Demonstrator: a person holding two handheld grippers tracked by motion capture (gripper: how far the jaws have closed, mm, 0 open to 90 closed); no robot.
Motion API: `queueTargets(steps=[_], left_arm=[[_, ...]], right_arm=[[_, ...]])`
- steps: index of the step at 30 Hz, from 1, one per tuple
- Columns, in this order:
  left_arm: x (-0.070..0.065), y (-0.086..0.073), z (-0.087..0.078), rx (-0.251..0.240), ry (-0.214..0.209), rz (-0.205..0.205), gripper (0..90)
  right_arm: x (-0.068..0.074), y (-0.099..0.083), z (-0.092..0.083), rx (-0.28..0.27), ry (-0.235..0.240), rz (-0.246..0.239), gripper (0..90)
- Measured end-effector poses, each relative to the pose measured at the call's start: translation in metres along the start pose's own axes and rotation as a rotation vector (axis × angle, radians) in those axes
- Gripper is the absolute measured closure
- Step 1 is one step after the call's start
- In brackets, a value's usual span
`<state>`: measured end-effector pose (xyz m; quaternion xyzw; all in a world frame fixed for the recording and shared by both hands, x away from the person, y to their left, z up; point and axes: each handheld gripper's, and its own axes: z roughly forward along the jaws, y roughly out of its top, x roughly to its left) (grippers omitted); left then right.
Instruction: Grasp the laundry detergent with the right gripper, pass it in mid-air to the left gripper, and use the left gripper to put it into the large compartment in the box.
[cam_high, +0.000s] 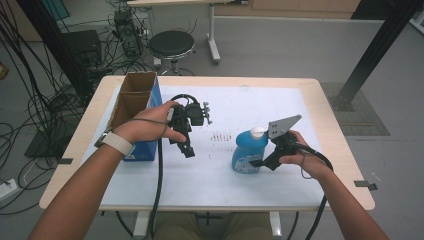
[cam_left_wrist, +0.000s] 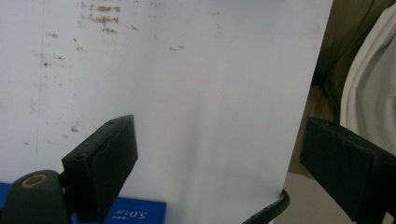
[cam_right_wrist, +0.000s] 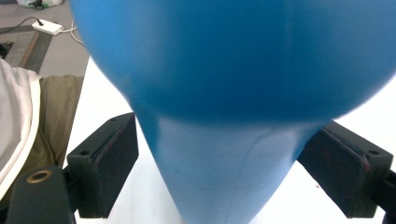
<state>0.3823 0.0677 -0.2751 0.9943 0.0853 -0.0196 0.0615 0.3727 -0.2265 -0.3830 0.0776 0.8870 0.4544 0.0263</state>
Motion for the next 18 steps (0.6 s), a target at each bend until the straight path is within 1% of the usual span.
queueTargets(steps=[7, 10, 18], left_arm=[[0.0001, 0.0, 0.0003, -0.001, 0.001, -0.003, 11.8], [0.0003, -0.0001, 0.0001, -0.001, 0.002, -0.004, 11.9], [0.0001, 0.0003, 0.0001, -0.001, 0.001, -0.003, 11.9]], right_arm=[[0.0005, -0.0019, 0.0019, -0.008, 0.009, 0.001, 15.1], [0.0009, -0.0019, 0.0025, -0.004, 0.009, -0.001, 15.2], [0.0004, -0.0017, 0.0029, -0.021, 0.006, -0.007, 17.4]])
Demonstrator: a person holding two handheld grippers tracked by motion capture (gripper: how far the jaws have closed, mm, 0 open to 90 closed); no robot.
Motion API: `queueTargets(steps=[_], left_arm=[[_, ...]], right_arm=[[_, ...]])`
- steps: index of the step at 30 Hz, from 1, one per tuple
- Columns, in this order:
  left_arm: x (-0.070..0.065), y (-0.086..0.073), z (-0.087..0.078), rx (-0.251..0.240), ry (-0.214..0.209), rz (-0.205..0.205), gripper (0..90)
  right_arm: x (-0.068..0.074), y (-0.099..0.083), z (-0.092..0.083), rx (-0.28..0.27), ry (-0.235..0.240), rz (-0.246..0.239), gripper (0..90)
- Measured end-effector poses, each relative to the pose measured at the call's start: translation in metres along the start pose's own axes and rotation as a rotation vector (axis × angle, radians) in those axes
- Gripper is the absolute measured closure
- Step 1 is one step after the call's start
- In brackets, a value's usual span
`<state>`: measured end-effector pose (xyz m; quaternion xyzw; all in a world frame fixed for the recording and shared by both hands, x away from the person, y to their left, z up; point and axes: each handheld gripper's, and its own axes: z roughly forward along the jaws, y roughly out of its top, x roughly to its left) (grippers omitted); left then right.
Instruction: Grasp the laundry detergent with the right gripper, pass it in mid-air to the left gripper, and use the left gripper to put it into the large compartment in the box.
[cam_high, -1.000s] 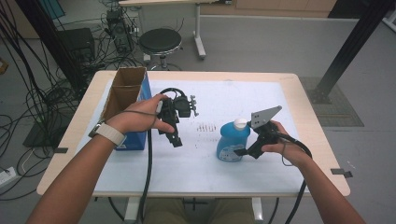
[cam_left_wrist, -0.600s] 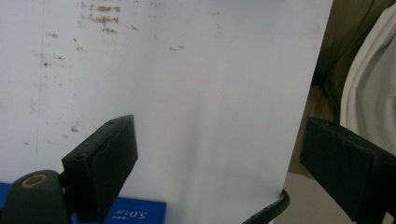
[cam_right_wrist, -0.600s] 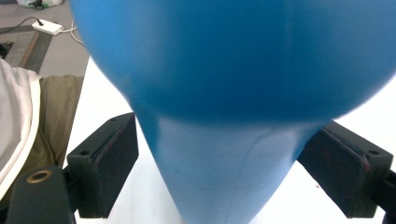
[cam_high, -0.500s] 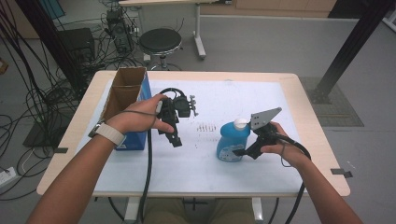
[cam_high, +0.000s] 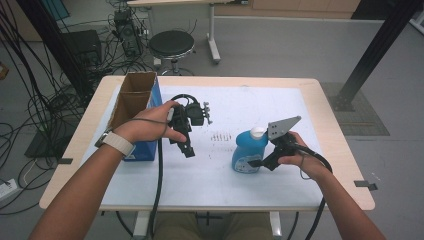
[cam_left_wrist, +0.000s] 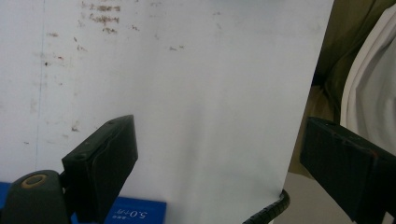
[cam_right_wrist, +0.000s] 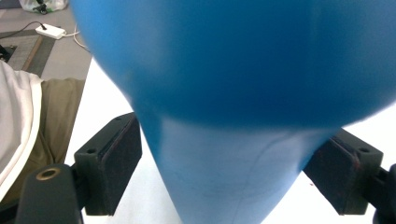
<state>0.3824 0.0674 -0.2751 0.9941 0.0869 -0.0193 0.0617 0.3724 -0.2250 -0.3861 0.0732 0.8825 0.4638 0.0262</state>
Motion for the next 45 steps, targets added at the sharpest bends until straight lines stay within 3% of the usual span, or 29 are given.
queueTargets(steps=[17, 45], left_arm=[[0.0001, 0.0002, 0.0005, 0.001, 0.0, -0.001, 12.2], [0.001, -0.0002, 0.0017, 0.0, -0.001, -0.002, 12.2]], right_arm=[[-0.0005, -0.0059, 0.0038, -0.051, 0.012, 0.012, 22.0], [0.0, -0.0089, 0.0097, -0.087, 0.019, -0.003, 28.7]])
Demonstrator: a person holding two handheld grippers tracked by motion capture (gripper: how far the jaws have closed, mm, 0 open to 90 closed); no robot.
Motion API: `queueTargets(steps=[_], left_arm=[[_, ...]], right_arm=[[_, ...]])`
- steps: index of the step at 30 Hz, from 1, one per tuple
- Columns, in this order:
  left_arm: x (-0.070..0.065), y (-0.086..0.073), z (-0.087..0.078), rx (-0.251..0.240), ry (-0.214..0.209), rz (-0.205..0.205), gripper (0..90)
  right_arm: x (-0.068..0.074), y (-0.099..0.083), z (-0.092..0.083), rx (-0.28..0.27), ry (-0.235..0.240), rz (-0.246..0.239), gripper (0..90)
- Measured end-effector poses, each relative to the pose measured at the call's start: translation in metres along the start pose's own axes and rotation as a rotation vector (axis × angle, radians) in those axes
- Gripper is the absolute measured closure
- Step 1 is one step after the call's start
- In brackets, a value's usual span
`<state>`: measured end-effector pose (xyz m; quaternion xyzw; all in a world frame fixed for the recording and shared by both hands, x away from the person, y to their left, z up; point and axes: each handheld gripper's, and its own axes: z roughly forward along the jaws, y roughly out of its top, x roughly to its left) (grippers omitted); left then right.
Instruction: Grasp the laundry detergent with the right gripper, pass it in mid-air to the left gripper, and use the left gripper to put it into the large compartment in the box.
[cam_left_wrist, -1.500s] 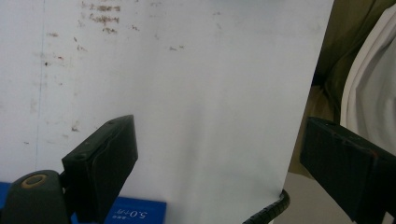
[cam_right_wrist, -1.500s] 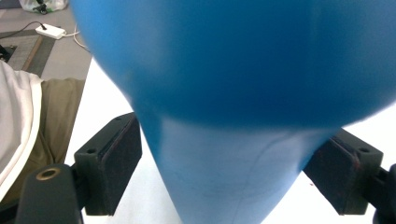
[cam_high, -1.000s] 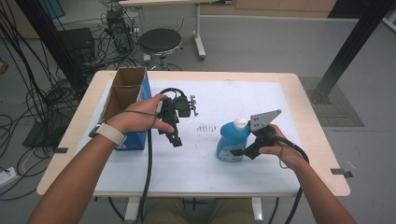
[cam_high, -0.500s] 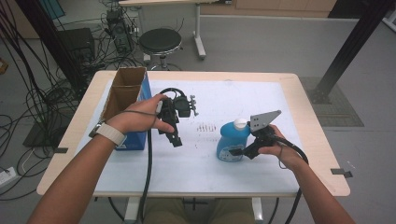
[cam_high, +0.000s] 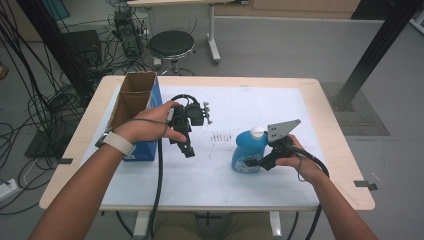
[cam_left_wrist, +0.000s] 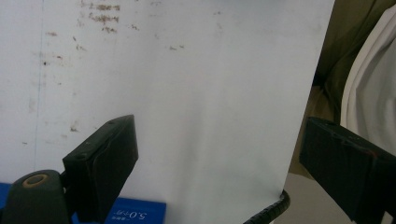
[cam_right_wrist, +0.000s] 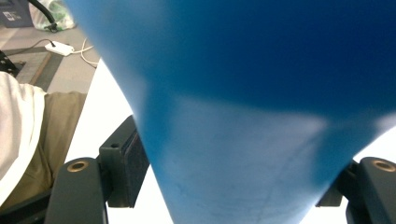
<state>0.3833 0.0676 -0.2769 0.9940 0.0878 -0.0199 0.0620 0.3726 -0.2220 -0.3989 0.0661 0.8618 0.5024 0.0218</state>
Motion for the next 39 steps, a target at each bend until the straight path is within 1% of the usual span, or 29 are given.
queueTargets(steps=[4, 14, 23, 30, 39], left_arm=[[0.0001, -0.0001, 0.0002, -0.002, -0.001, -0.003, 12.2], [0.0009, -0.0013, -0.0001, -0.002, 0.0, -0.004, 12.2], [0.0009, -0.001, -0.0002, 0.0, -0.002, -0.003, 12.2], [0.0012, -0.0016, -0.0001, -0.001, -0.001, -0.006, 12.2], [0.0013, -0.0016, 0.0001, -0.002, -0.002, -0.007, 12.2]], right_arm=[[0.0002, -0.0006, 0.0001, -0.004, 0.0, 0.0, 30.6], [-0.0003, -0.0024, 0.0012, -0.009, 0.007, 0.007, 31.3], [-0.0008, -0.0026, 0.0026, -0.017, 0.003, 0.005, 32.2], [-0.0008, -0.0052, 0.0036, -0.018, -0.001, 0.014, 33.6], [-0.0009, -0.0048, 0.0044, -0.029, 0.0, 0.008, 36.2]])
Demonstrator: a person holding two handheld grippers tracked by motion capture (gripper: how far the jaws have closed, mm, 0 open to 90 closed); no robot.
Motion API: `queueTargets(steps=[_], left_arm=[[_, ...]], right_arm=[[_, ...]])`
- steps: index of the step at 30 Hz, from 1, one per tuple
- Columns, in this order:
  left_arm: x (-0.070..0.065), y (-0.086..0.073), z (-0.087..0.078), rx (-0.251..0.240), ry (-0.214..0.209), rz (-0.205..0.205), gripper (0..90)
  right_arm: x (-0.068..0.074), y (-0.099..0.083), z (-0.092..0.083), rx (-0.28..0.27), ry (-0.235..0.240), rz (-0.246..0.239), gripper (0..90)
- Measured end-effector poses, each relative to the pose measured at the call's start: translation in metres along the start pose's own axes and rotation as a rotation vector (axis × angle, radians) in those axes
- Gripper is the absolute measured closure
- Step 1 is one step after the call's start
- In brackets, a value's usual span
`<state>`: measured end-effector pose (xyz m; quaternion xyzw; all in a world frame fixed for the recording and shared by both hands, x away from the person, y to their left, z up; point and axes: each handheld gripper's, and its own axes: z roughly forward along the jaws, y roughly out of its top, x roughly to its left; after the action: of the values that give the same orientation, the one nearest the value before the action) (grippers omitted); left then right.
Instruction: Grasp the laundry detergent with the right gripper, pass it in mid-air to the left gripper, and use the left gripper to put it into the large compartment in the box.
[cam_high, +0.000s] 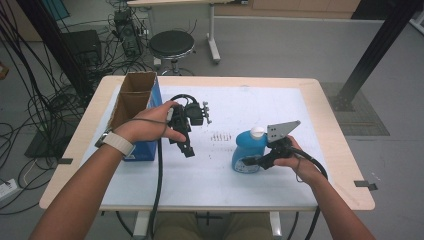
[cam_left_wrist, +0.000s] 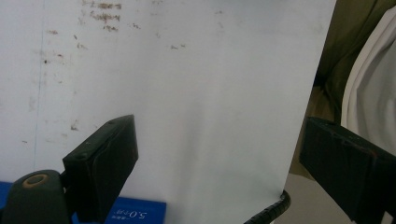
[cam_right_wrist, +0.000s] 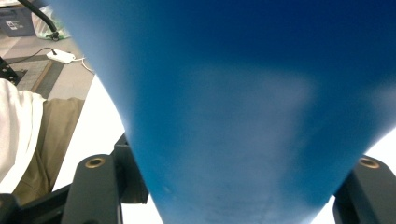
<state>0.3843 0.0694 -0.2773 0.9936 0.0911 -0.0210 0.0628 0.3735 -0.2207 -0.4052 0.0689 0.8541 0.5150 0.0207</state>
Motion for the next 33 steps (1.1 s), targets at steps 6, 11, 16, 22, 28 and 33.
queueTargets(steps=[6, 11, 16, 22, 28, 33], left_arm=[[0.0002, -0.0005, 0.0, -0.003, 0.001, -0.001, 12.3], [0.0003, -0.0004, 0.0003, -0.004, 0.0, -0.001, 12.3], [0.0005, -0.0007, 0.0008, -0.005, 0.0, -0.003, 12.5], [0.0006, -0.0009, 0.0006, -0.005, -0.001, -0.003, 12.6], [0.0005, -0.0005, 0.0009, -0.006, -0.001, 0.0, 12.5], [0.0004, -0.0002, 0.0008, -0.005, -0.001, 0.001, 12.5]], right_arm=[[0.0004, -0.0012, 0.0017, -0.009, 0.009, 0.001, 38.3], [-0.0005, -0.0015, 0.0016, -0.017, 0.007, 0.004, 40.9], [-0.0007, -0.0024, 0.0017, -0.024, 0.007, 0.003, 41.2], [-0.0006, -0.0028, 0.0017, -0.027, 0.006, -0.001, 41.6], [-0.0008, -0.0033, 0.0016, -0.028, 0.007, 0.0, 41.7], [-0.0008, -0.004, 0.0016, -0.033, 0.008, -0.01, 41.8]])
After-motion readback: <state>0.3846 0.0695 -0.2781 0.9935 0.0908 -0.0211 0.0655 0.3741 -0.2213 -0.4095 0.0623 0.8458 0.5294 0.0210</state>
